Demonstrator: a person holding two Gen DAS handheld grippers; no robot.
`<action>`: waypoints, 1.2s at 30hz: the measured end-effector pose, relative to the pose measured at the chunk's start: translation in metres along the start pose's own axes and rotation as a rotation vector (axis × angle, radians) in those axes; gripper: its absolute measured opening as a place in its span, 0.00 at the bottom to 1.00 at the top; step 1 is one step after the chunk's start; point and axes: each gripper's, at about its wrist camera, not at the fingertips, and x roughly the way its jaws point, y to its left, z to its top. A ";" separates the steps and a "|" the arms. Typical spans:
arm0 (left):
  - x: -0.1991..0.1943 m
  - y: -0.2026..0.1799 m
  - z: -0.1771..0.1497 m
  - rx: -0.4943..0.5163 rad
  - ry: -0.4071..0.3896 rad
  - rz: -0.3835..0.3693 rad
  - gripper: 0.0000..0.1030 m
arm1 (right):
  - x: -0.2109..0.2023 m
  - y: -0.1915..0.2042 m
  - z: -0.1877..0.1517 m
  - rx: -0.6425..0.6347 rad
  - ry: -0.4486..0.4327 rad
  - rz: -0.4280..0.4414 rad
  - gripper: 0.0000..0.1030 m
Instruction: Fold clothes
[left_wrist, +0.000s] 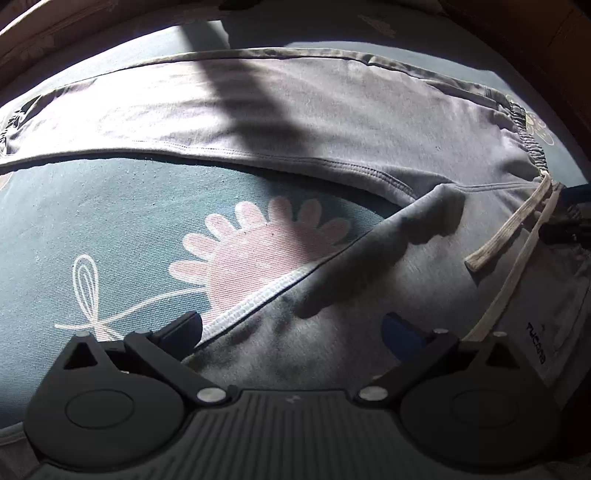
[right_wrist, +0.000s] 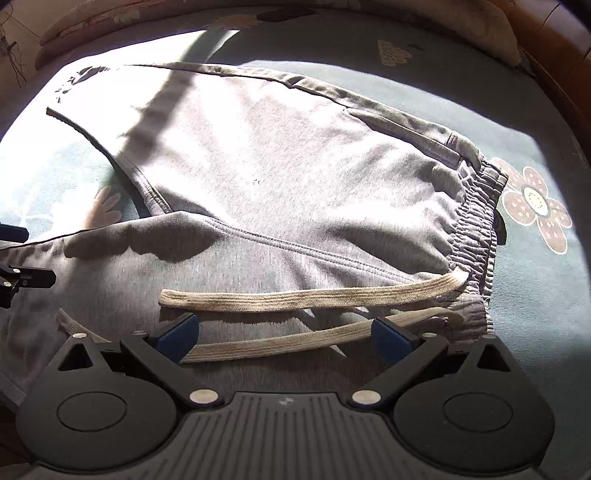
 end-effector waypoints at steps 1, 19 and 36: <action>0.000 0.004 0.002 0.000 -0.006 -0.005 0.99 | 0.000 0.006 0.006 -0.014 -0.007 -0.003 0.93; -0.024 0.053 -0.008 -0.218 -0.051 0.148 0.99 | 0.099 0.120 0.084 -0.187 -0.047 0.298 0.57; -0.033 0.070 0.012 -0.218 -0.102 0.204 0.99 | 0.089 0.125 0.116 -0.175 -0.093 0.417 0.65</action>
